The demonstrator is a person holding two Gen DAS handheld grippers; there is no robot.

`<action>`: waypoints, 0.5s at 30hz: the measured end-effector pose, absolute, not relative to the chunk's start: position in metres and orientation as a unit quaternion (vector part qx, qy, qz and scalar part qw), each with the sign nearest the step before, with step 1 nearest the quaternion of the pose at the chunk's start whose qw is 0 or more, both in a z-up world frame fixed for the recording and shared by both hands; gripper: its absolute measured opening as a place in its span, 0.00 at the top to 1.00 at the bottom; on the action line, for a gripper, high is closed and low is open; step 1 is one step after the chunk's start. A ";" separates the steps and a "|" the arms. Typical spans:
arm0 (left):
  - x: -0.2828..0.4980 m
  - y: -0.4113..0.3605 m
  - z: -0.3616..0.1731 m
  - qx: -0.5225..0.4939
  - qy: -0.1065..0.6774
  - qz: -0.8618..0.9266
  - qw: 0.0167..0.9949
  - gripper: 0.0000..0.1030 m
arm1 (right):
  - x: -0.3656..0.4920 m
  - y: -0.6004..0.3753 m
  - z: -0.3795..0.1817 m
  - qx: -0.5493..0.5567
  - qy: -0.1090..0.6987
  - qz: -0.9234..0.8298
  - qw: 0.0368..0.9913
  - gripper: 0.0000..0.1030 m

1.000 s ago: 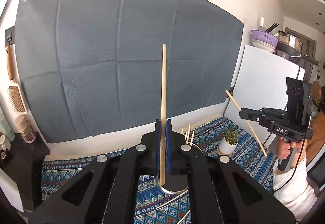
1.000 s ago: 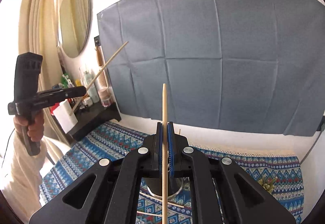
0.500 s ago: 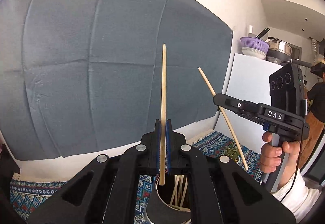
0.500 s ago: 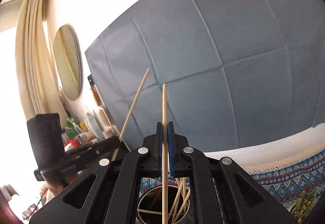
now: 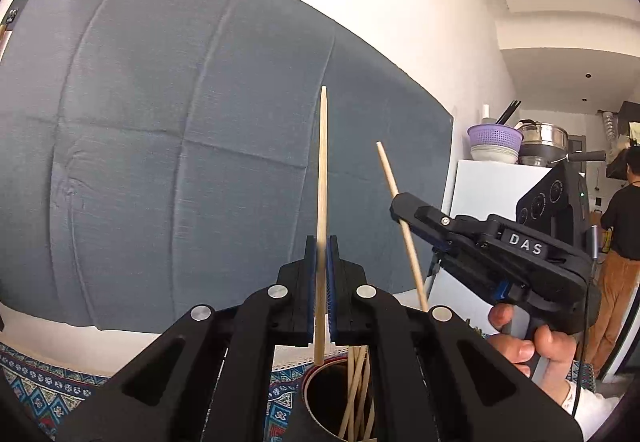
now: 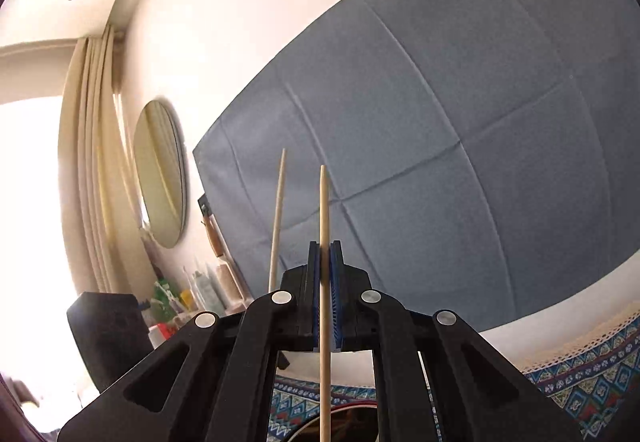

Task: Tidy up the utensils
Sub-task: 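Lift both held sticks upright and move them over the black cup, then open both grippers to drop the sticks into the black cup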

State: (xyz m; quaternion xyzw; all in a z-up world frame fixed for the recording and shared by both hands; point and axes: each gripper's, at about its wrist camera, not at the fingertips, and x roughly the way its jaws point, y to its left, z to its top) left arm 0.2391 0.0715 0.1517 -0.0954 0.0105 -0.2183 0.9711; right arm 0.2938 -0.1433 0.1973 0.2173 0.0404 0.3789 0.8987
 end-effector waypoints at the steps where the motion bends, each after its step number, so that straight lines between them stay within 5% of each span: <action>1: 0.241 0.070 0.147 -0.100 0.010 -0.219 0.971 0.95 | 0.294 -0.143 0.193 0.220 0.038 0.371 0.901 0.95; 15: 0.257 0.063 0.121 -0.099 0.047 -0.248 0.962 0.95 | 0.289 -0.137 0.169 0.185 0.038 0.357 0.915 0.95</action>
